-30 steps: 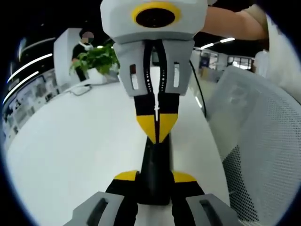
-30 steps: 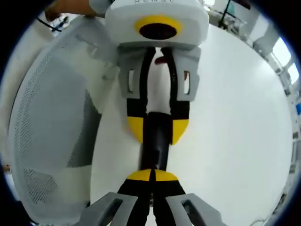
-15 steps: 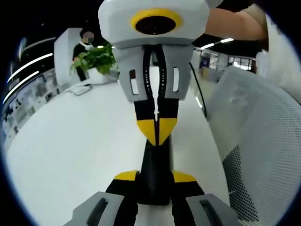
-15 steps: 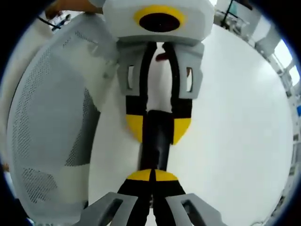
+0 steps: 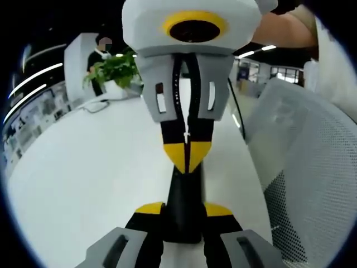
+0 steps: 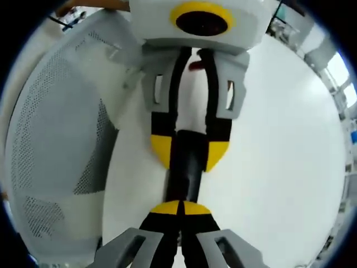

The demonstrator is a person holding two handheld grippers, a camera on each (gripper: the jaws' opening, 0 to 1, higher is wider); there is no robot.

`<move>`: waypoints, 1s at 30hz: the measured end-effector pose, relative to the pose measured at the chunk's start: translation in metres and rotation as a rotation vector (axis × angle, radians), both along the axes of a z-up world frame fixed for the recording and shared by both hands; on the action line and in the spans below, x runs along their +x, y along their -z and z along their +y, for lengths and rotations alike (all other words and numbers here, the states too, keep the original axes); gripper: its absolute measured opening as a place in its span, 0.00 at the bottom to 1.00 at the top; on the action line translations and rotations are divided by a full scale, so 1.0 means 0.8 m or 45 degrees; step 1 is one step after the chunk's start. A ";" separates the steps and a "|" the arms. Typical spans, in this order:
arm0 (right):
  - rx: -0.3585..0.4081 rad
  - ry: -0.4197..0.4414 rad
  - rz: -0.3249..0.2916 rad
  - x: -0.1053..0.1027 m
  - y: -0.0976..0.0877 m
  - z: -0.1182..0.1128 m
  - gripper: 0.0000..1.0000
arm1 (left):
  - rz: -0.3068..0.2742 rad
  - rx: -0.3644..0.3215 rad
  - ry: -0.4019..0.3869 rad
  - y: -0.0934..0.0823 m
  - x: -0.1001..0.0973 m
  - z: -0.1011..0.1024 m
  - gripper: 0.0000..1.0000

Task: Press the specified remote control buttons in sequence, fully releasing each button before pressing the next.

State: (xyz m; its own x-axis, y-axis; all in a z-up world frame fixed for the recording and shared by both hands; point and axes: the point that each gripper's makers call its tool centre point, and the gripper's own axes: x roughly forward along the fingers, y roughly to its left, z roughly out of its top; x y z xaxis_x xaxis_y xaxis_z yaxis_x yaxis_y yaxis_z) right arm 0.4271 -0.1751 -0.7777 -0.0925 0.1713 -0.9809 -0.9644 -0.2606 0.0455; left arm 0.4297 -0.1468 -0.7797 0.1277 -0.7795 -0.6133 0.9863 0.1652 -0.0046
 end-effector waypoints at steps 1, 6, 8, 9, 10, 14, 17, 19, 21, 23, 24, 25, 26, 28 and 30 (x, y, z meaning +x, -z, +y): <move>0.003 0.001 -0.001 0.000 0.000 0.000 0.00 | 0.000 0.001 0.000 0.000 0.000 0.000 0.25; 0.029 0.021 0.002 -0.002 -0.003 -0.001 0.00 | 0.000 0.001 0.000 0.000 -0.001 0.000 0.25; 0.033 0.026 0.006 -0.004 -0.004 -0.002 0.00 | 0.000 0.002 -0.001 0.000 -0.001 0.000 0.25; 0.036 0.031 0.007 -0.005 -0.006 -0.003 0.00 | 0.000 0.002 -0.001 0.000 -0.001 0.000 0.25; 0.038 0.033 0.006 -0.006 -0.007 -0.004 0.00 | 0.000 0.001 -0.002 -0.001 -0.001 0.000 0.25; 0.061 0.044 -0.008 -0.004 -0.016 -0.003 0.00 | 0.000 -0.002 -0.005 -0.001 -0.001 0.000 0.25; 0.070 0.045 -0.016 -0.005 -0.021 -0.002 0.00 | 0.000 -0.001 -0.006 -0.001 -0.001 0.000 0.25; 0.078 0.047 -0.023 -0.004 -0.025 -0.002 0.00 | 0.000 0.001 -0.006 -0.001 -0.001 0.000 0.25; 0.078 0.047 -0.028 -0.004 -0.027 -0.003 0.00 | 0.000 0.003 -0.005 -0.001 -0.001 0.000 0.25; 0.078 0.047 -0.034 -0.003 -0.029 -0.004 0.00 | 0.000 0.004 -0.006 -0.002 -0.001 0.000 0.25; 0.078 0.049 -0.034 -0.005 -0.031 -0.004 0.00 | 0.001 0.003 -0.007 -0.002 -0.001 0.000 0.25; 0.079 0.045 -0.036 -0.005 -0.032 -0.004 0.00 | 0.001 0.002 -0.008 -0.002 -0.001 0.000 0.25; 0.079 0.044 -0.039 -0.006 -0.033 -0.004 0.00 | 0.001 0.001 -0.008 -0.002 -0.001 0.000 0.25; 0.081 0.043 -0.038 -0.009 -0.036 -0.004 0.00 | 0.000 0.004 -0.007 -0.002 -0.001 0.000 0.25; 0.083 0.038 -0.042 -0.010 -0.038 -0.002 0.00 | 0.000 0.007 -0.006 -0.002 -0.001 0.000 0.25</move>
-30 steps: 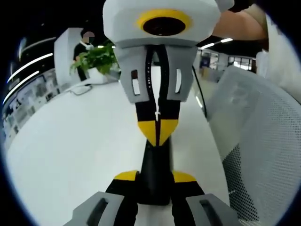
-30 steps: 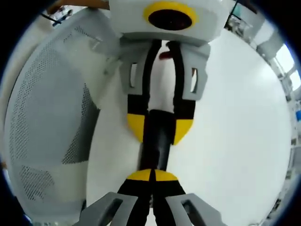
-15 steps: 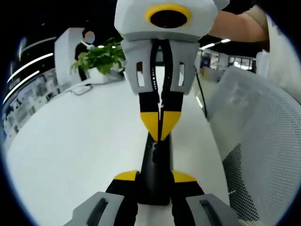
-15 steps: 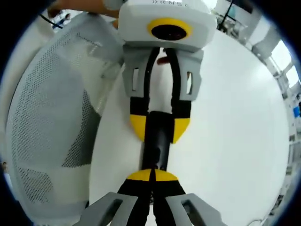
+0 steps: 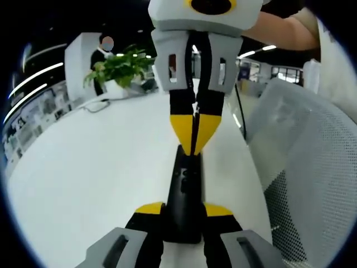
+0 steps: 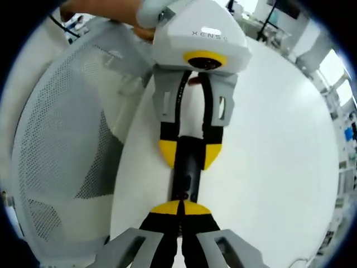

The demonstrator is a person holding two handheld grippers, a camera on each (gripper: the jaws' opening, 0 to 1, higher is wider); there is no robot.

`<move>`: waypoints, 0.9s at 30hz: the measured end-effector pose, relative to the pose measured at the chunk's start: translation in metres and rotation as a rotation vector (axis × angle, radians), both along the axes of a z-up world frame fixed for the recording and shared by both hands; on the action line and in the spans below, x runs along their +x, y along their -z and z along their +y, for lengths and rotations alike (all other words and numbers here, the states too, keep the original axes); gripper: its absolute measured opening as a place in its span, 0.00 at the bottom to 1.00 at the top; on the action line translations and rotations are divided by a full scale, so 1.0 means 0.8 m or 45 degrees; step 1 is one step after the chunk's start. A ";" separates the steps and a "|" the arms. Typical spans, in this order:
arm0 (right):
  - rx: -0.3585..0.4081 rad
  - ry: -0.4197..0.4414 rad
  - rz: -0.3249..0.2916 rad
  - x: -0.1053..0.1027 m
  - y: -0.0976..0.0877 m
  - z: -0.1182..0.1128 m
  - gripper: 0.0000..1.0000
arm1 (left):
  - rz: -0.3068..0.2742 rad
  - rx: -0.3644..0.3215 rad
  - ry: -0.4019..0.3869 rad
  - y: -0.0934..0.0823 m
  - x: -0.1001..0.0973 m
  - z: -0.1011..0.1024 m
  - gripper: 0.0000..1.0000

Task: Press the specified remote control buttons in sequence, fully releasing each button before pressing the next.

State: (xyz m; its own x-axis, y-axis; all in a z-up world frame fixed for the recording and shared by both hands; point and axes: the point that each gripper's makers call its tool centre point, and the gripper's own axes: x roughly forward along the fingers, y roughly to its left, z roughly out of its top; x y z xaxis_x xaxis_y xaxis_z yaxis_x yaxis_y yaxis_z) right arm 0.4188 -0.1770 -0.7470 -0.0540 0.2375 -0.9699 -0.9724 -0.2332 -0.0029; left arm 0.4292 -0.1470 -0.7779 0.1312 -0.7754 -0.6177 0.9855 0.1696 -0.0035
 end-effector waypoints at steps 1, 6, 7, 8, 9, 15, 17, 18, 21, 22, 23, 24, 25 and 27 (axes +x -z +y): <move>0.001 -0.002 -0.001 0.000 -0.001 0.000 0.00 | 0.000 0.001 0.000 0.000 0.000 0.000 0.25; 0.001 -0.013 -0.005 -0.002 -0.001 0.002 0.00 | 0.000 -0.001 -0.001 0.000 0.000 0.000 0.25; 0.001 -0.013 -0.005 -0.003 -0.001 0.002 0.00 | 0.001 -0.002 -0.001 0.000 0.000 0.000 0.25; -0.004 -0.017 -0.006 -0.003 0.001 0.001 0.00 | 0.000 -0.001 -0.001 0.000 0.000 0.000 0.25; -0.009 -0.018 -0.007 -0.003 0.004 0.000 0.00 | 0.000 -0.001 -0.001 0.000 0.000 0.000 0.25; -0.024 -0.023 -0.002 -0.005 0.017 -0.003 0.00 | 0.001 -0.003 -0.001 0.000 0.000 -0.001 0.25; -0.020 -0.024 0.001 -0.005 0.020 -0.002 0.00 | 0.001 -0.006 -0.003 0.001 0.001 0.000 0.25; -0.016 -0.023 0.004 -0.006 0.021 0.000 0.00 | 0.001 -0.008 -0.004 0.001 0.001 0.000 0.25; -0.017 -0.021 0.009 -0.008 0.026 0.001 0.00 | 0.001 -0.009 -0.004 0.001 0.001 0.000 0.25; -0.019 -0.021 0.009 -0.008 0.028 0.001 0.00 | 0.001 -0.009 -0.004 0.001 0.001 0.000 0.25; -0.020 -0.021 0.009 -0.008 0.029 0.001 0.00 | 0.001 -0.008 -0.004 0.001 0.001 0.000 0.25; -0.020 -0.022 0.009 -0.008 0.030 0.001 0.00 | 0.001 -0.009 -0.004 0.001 0.001 0.000 0.25; -0.020 -0.023 0.008 -0.008 0.031 0.001 0.00 | 0.001 -0.010 -0.004 0.001 0.001 0.000 0.25; -0.018 -0.025 0.006 -0.008 0.032 0.002 0.00 | 0.001 -0.012 -0.005 0.001 0.001 0.000 0.25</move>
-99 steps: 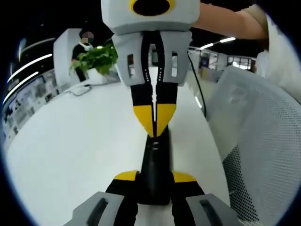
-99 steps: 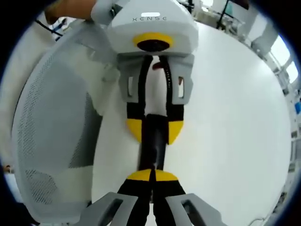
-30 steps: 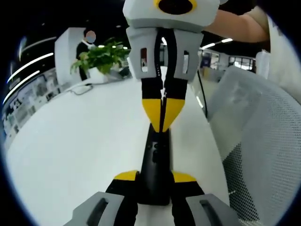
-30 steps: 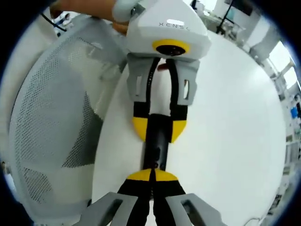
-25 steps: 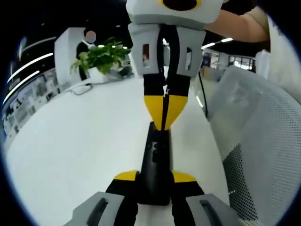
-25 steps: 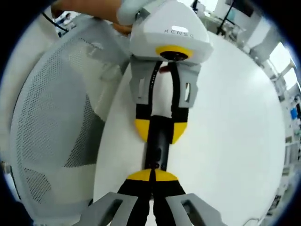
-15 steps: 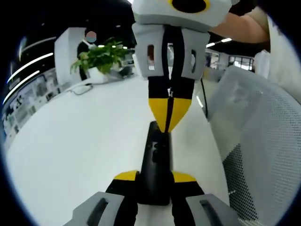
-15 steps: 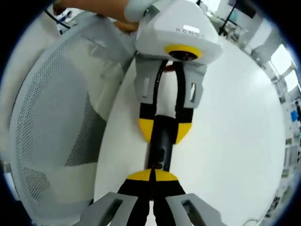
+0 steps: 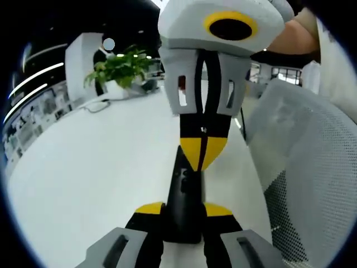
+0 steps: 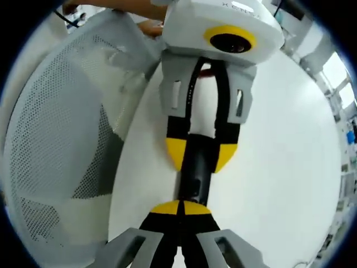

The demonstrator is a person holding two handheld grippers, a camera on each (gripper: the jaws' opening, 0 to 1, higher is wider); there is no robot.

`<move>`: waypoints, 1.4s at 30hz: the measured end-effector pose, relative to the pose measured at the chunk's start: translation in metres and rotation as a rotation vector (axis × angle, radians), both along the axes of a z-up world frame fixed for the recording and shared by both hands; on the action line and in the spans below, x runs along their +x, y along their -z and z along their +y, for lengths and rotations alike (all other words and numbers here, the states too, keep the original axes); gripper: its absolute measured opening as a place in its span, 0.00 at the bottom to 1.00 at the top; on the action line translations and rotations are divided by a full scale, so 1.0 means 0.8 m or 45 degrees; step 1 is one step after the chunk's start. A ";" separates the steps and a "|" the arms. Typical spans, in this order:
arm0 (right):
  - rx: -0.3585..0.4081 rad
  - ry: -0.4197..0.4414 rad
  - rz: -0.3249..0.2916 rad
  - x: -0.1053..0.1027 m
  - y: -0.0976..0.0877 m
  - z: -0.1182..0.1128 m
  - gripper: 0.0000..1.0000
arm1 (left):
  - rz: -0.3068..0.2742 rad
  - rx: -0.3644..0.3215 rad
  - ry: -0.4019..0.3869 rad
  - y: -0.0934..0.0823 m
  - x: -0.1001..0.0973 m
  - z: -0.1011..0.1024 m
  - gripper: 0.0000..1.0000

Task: Press the specified remote control buttons in sequence, fully releasing each button before pressing the next.

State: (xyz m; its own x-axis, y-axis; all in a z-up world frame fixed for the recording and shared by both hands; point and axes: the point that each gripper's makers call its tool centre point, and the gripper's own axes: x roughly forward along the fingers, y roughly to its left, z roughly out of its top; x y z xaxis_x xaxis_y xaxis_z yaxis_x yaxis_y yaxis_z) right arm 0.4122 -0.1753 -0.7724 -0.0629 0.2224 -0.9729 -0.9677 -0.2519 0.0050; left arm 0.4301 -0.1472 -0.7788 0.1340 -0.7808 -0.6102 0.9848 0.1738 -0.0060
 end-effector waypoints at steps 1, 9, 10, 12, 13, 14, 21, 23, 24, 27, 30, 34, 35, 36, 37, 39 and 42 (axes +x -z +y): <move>0.002 -0.002 0.001 0.000 0.001 0.001 0.00 | 0.000 -0.002 -0.001 0.000 0.000 0.000 0.25; -0.005 -0.010 -0.018 0.003 0.005 0.001 0.00 | 0.000 -0.005 -0.001 0.000 -0.001 0.000 0.25; -0.004 -0.008 -0.019 0.003 0.005 0.001 0.00 | 0.001 -0.005 -0.001 0.000 -0.001 0.000 0.25; -0.003 -0.006 -0.023 0.002 0.005 0.001 0.00 | 0.000 -0.006 -0.002 0.000 -0.001 0.000 0.25; -0.003 -0.005 -0.023 0.001 0.005 0.001 0.00 | 0.000 -0.006 -0.002 0.000 -0.001 0.000 0.25; -0.004 -0.007 -0.027 0.001 0.005 0.001 0.00 | 0.000 -0.006 -0.003 0.000 -0.001 0.000 0.25; -0.010 -0.020 -0.051 0.003 0.006 0.001 0.00 | 0.000 -0.003 -0.002 0.000 -0.001 -0.001 0.25; -0.007 -0.008 -0.048 0.003 0.007 0.001 0.00 | 0.000 -0.003 -0.003 0.000 -0.001 -0.001 0.25; -0.006 -0.007 -0.048 0.003 0.007 0.001 0.00 | 0.000 -0.004 -0.003 0.000 -0.001 -0.001 0.25; -0.008 -0.015 -0.059 0.002 0.006 0.000 0.00 | -0.001 -0.002 -0.002 -0.001 -0.001 -0.002 0.25; -0.008 -0.018 -0.063 0.002 0.005 0.000 0.00 | -0.001 0.000 0.000 -0.001 -0.001 -0.002 0.25; -0.003 -0.012 -0.059 0.003 0.005 0.000 0.00 | -0.003 -0.001 0.001 -0.002 -0.001 -0.003 0.25; -0.001 -0.009 -0.058 0.003 0.005 0.000 0.00 | -0.003 -0.002 0.001 -0.001 -0.001 -0.003 0.25; 0.001 -0.005 -0.056 0.003 0.005 0.000 0.00 | -0.002 -0.002 0.000 -0.001 -0.001 -0.003 0.25; 0.003 -0.002 -0.054 0.004 0.005 -0.001 0.00 | -0.002 -0.003 0.000 -0.001 -0.001 -0.003 0.25; 0.009 0.004 -0.043 0.003 0.004 -0.001 0.00 | -0.002 -0.004 -0.001 -0.002 -0.001 -0.003 0.25; 0.032 0.026 -0.031 0.005 -0.002 0.001 0.00 | -0.002 -0.006 -0.001 -0.002 -0.001 -0.003 0.25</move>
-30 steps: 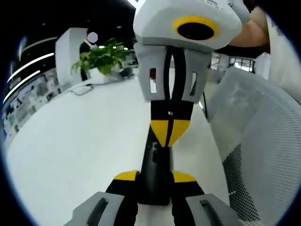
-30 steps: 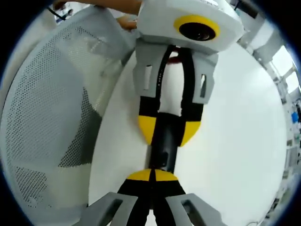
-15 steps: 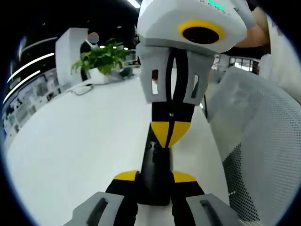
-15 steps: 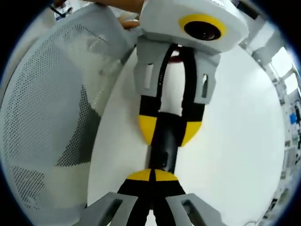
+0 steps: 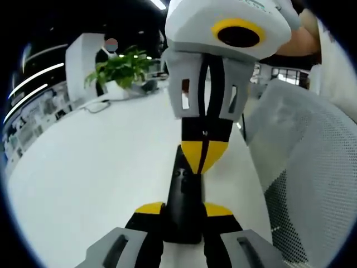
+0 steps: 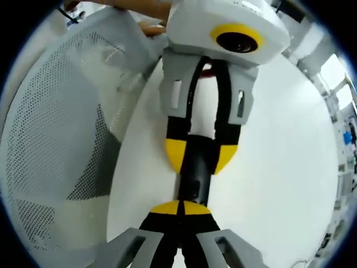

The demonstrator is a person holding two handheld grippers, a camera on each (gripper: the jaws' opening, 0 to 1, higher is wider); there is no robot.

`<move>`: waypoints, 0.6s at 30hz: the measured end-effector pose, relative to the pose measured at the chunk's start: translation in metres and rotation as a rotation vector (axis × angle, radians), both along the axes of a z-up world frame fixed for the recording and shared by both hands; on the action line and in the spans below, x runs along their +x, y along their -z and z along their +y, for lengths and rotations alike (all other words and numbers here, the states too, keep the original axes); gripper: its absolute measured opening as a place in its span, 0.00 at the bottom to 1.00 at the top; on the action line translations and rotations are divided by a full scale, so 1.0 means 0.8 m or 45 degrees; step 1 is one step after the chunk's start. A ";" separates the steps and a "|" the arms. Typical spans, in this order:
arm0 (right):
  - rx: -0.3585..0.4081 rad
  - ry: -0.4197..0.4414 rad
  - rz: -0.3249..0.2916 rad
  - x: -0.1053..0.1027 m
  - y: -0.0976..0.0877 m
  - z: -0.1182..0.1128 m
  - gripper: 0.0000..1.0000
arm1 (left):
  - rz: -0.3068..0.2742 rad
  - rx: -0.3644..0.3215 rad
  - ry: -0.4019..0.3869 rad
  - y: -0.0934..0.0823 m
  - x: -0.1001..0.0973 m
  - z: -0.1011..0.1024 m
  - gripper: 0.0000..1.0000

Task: Press the specified remote control buttons in sequence, fully releasing each button before pressing the next.

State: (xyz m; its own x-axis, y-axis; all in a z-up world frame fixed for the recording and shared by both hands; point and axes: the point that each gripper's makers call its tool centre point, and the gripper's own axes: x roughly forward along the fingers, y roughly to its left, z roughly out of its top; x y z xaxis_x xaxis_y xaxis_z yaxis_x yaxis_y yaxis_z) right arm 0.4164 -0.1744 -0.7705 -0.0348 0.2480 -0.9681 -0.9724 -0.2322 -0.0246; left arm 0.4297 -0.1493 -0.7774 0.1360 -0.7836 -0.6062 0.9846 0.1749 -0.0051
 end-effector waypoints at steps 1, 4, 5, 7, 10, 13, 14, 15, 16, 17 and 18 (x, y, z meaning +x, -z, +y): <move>0.005 0.004 0.002 0.001 -0.002 0.000 0.00 | 0.000 0.000 0.000 0.000 0.000 0.000 0.25; 0.003 0.007 -0.002 0.004 -0.007 0.000 0.00 | 0.000 -0.002 0.001 0.000 0.000 0.000 0.25; 0.001 0.007 -0.005 0.005 -0.008 -0.001 0.00 | 0.000 -0.002 0.001 0.000 0.001 0.000 0.25; -0.001 0.008 -0.010 0.007 -0.013 -0.001 0.00 | 0.000 -0.002 0.002 0.000 0.001 0.001 0.25; 0.000 0.007 -0.017 0.011 -0.019 0.000 0.00 | 0.000 -0.006 0.002 0.000 0.001 0.001 0.25; 0.006 0.011 -0.018 0.014 -0.025 0.003 0.00 | 0.000 -0.006 0.003 0.000 0.002 0.001 0.25; 0.007 0.010 -0.019 0.015 -0.027 0.003 0.00 | 0.000 -0.006 0.004 0.000 0.003 0.001 0.25; 0.007 0.010 -0.021 0.016 -0.028 0.004 0.00 | 0.000 -0.007 0.004 0.000 0.003 0.002 0.25; 0.004 0.006 -0.023 0.018 -0.030 0.004 0.00 | 0.001 -0.007 0.004 0.000 0.003 0.002 0.25; 0.003 0.005 -0.025 0.019 -0.031 0.004 0.00 | 0.001 -0.009 0.004 0.000 0.003 0.002 0.25; 0.004 0.006 -0.026 0.020 -0.033 0.005 0.00 | 0.001 -0.010 0.004 0.000 0.003 0.002 0.25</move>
State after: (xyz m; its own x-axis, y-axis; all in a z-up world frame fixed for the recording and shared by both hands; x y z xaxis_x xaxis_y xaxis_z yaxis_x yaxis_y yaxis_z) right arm 0.4324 -0.1703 -0.7440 -0.0141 0.2508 -0.9679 -0.9727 -0.2279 -0.0448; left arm 0.4321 -0.1480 -0.7773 0.1334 -0.7886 -0.6002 0.9851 0.1719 -0.0070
